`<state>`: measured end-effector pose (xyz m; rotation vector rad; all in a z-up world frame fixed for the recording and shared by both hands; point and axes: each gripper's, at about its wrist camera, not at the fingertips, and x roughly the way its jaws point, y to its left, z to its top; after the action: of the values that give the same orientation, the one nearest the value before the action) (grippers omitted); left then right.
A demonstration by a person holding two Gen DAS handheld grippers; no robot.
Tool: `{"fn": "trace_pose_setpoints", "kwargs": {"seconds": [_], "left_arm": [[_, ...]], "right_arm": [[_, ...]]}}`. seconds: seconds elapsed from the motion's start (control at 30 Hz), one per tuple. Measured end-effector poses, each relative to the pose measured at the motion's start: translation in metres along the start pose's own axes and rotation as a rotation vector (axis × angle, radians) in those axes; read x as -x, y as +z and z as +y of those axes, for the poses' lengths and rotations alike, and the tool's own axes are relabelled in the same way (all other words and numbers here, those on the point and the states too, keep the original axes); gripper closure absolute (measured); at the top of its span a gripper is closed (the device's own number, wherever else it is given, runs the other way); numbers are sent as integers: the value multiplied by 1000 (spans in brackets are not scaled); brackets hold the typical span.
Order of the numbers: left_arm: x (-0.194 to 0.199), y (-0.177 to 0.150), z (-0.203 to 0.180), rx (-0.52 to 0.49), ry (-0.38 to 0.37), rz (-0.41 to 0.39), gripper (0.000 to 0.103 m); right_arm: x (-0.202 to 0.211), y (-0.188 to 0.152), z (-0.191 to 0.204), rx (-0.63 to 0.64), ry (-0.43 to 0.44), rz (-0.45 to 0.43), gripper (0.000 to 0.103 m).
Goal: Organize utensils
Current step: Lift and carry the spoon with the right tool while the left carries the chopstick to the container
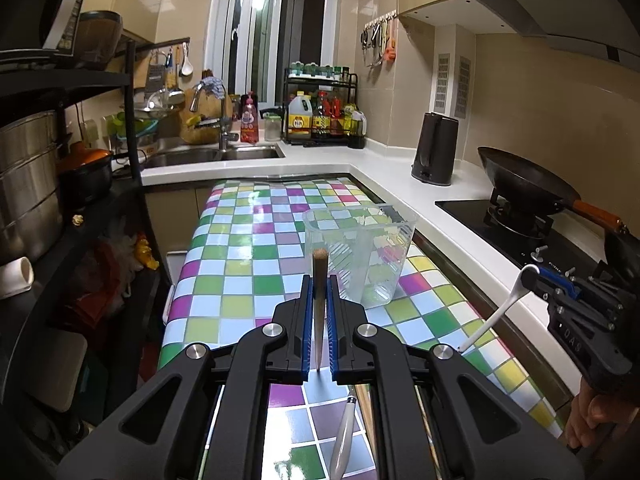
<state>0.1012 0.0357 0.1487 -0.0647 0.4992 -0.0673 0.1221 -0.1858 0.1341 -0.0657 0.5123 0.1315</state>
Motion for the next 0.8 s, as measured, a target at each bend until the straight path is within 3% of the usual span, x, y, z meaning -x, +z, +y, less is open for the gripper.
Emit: {"fn": "trace_pose_setpoints", "kwargs": {"seconds": [0.37, 0.53, 0.8], "left_arm": [[4, 65, 18, 18, -55, 95, 96], [9, 105, 24, 18, -87, 95, 96], [9, 177, 26, 36, -121, 25, 96]], "right_arm": [[4, 56, -4, 10, 84, 19, 93], [10, 108, -14, -23, 120, -17, 93], [7, 196, -14, -14, 124, -134, 93]]}}
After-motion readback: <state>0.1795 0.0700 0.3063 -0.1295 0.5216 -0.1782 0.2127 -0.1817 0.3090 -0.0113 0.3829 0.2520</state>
